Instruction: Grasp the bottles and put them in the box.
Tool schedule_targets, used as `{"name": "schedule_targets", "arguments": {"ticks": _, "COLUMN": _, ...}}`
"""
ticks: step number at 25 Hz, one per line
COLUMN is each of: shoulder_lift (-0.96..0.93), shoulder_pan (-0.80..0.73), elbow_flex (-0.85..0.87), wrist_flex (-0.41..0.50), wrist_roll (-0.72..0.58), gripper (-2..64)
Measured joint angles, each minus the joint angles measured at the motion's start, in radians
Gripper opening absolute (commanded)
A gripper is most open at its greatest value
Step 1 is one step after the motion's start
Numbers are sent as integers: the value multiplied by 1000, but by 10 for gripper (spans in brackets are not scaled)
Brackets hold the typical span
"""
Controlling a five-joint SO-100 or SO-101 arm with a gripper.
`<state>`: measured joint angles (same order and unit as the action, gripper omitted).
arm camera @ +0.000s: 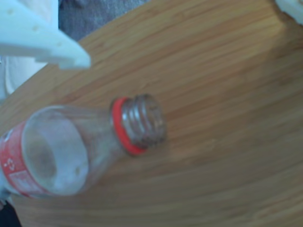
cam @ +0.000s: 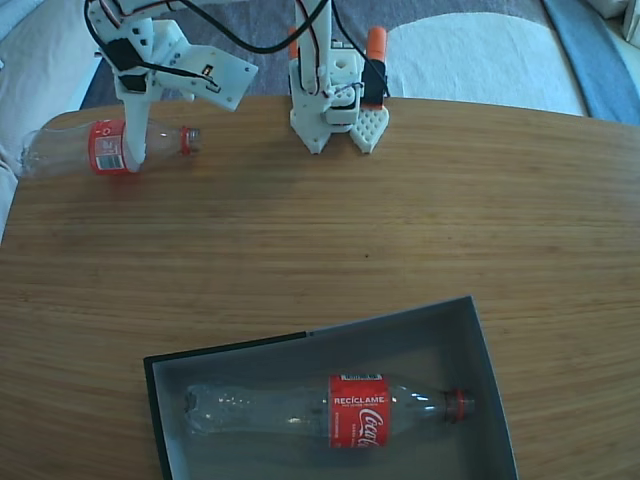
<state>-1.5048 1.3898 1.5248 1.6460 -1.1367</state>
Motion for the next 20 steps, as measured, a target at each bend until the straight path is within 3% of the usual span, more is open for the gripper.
{"name": "schedule_targets", "arguments": {"ticks": 9, "shoulder_lift": 0, "shoulder_pan": -11, "elbow_flex": 0, "wrist_flex": 0, "wrist_roll": 0, "gripper": 608}}
{"name": "schedule_targets", "arguments": {"ticks": 14, "shoulder_lift": 28, "shoulder_pan": -2, "elbow_flex": 0, "wrist_flex": 0, "wrist_roll": 0, "gripper": 549}}
{"name": "schedule_targets", "arguments": {"ticks": 20, "shoulder_lift": 31, "shoulder_pan": -8, "elbow_flex": 0, "wrist_flex": 0, "wrist_roll": 0, "gripper": 556}}
